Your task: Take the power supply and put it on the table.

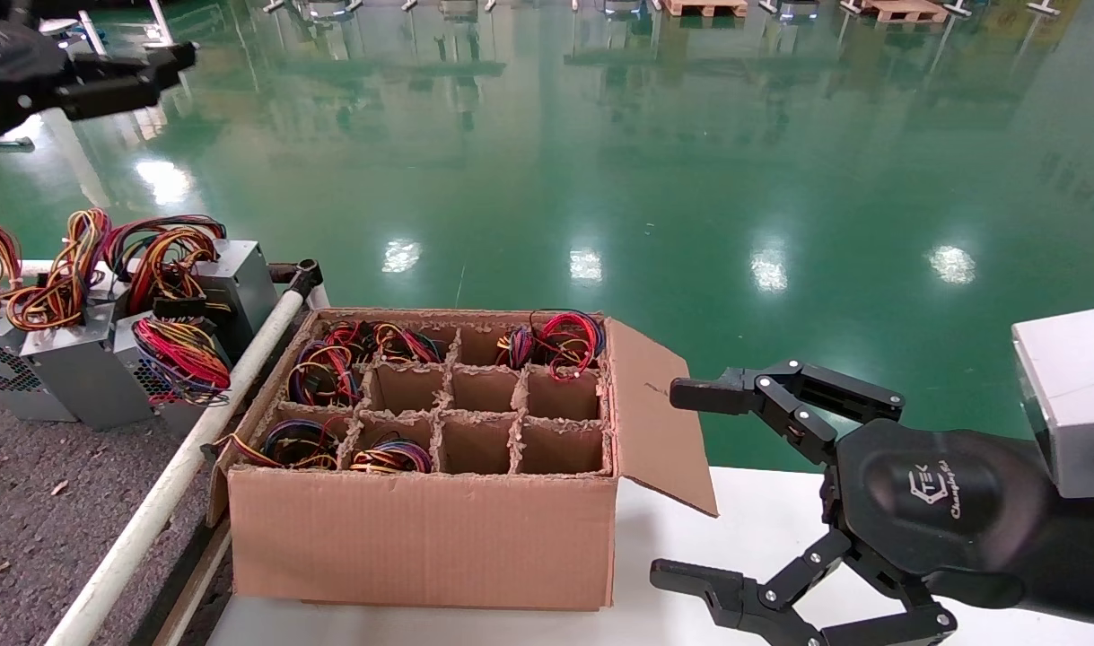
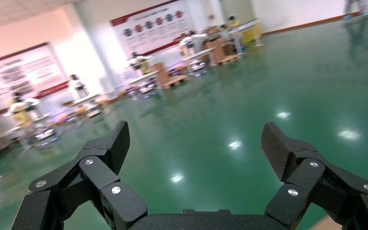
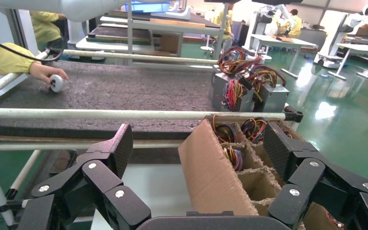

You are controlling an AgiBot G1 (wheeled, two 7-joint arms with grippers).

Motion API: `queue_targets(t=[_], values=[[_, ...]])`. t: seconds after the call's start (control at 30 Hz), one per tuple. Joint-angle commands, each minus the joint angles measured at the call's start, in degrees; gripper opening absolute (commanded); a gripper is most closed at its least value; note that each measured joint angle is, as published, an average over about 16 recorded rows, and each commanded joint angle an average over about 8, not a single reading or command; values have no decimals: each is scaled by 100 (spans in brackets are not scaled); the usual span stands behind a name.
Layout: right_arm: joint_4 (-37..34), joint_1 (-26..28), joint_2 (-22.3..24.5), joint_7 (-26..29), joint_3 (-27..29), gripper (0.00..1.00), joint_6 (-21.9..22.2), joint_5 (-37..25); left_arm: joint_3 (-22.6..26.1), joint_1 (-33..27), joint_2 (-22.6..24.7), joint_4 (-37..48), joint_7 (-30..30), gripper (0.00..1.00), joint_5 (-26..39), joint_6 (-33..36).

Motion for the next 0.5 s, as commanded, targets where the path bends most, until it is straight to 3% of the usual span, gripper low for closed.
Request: queue_targets(t=[0.03, 0.5], values=[[0, 0, 0, 0, 0, 100, 0, 0, -25, 156, -53, -207, -93, 100, -80, 147], [0, 0, 0, 0, 0, 100, 0, 0, -199, 1242, -422, -1653, -742, 100, -637, 1177]])
